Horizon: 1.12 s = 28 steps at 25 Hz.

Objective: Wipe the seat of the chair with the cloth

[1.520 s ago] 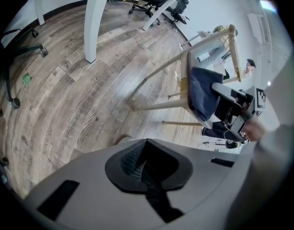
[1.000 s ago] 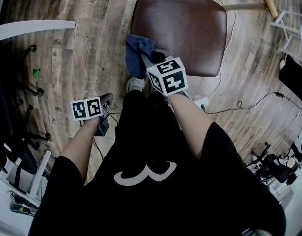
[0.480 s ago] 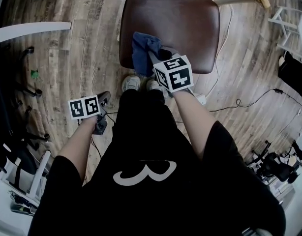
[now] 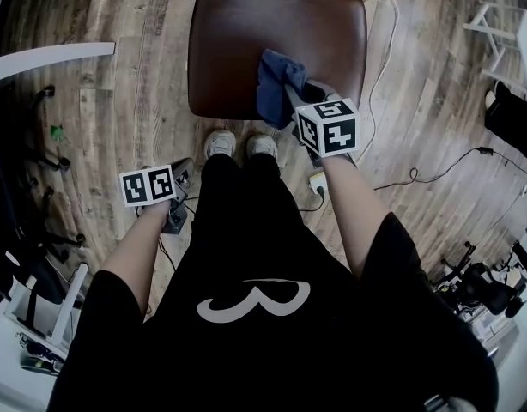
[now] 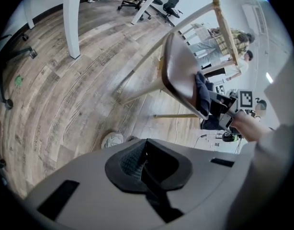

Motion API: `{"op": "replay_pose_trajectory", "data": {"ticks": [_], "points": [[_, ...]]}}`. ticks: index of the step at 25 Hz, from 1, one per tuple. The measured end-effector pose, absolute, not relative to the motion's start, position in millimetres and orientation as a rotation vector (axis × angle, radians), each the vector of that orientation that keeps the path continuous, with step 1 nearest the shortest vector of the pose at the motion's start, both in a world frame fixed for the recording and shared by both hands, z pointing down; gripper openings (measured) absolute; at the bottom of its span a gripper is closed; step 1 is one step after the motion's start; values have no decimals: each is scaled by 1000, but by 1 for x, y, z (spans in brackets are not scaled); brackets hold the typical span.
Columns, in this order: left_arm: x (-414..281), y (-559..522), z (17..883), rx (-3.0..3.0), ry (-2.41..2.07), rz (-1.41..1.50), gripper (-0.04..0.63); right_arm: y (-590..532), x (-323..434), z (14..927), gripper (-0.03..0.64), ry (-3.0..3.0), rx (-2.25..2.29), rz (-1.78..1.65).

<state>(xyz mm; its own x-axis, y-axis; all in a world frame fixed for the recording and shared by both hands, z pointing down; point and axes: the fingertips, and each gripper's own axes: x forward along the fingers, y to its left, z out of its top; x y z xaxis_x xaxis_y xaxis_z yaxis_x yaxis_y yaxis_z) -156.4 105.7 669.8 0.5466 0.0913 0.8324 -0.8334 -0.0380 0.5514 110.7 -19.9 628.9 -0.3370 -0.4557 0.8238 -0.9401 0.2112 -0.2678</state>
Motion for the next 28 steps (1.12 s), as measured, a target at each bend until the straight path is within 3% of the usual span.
{"op": "replay_pose_trajectory", "data": {"ticks": [19,28], "points": [[-88,107,655,1429,-708,757,14,29,253,633,49,-1723,1489,1048],[-48,97,589,1576,-671,596,14,37,269,613,49,-1758,1584,1298]]}}
